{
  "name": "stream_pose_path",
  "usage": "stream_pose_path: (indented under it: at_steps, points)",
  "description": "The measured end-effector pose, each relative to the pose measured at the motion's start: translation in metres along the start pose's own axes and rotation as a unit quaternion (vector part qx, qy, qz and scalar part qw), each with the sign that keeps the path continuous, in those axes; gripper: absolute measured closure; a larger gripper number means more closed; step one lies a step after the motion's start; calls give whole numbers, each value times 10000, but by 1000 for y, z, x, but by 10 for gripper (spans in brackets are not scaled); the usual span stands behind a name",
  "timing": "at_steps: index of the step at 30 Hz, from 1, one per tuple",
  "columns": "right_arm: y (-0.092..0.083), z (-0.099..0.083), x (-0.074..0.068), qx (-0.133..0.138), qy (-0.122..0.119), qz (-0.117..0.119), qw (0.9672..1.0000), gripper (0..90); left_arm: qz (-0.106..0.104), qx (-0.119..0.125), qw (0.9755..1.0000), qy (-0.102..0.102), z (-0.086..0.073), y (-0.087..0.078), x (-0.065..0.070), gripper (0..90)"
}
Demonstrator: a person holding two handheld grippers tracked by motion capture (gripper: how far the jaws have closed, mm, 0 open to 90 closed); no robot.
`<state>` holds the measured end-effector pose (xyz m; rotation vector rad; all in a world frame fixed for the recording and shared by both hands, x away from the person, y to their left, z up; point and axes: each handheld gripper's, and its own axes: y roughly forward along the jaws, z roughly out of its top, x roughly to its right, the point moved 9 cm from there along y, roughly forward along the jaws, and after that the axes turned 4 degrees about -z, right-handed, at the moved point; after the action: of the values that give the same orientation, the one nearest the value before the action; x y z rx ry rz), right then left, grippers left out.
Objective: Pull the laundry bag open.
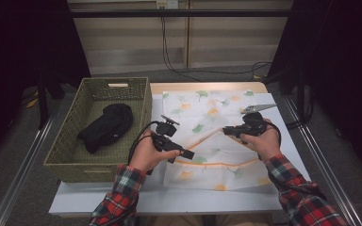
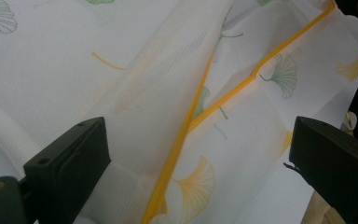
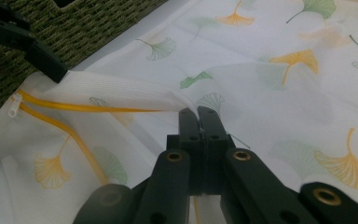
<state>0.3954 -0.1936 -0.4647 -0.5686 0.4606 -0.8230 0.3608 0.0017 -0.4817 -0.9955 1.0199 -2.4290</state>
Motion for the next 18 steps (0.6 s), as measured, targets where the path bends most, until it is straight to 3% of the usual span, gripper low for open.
stream_pose_path:
  at_steps: [18]
  points:
    - [-4,18,-1,166,55,52,9998,900,36,-10,10000,79,1,-2,4,41]
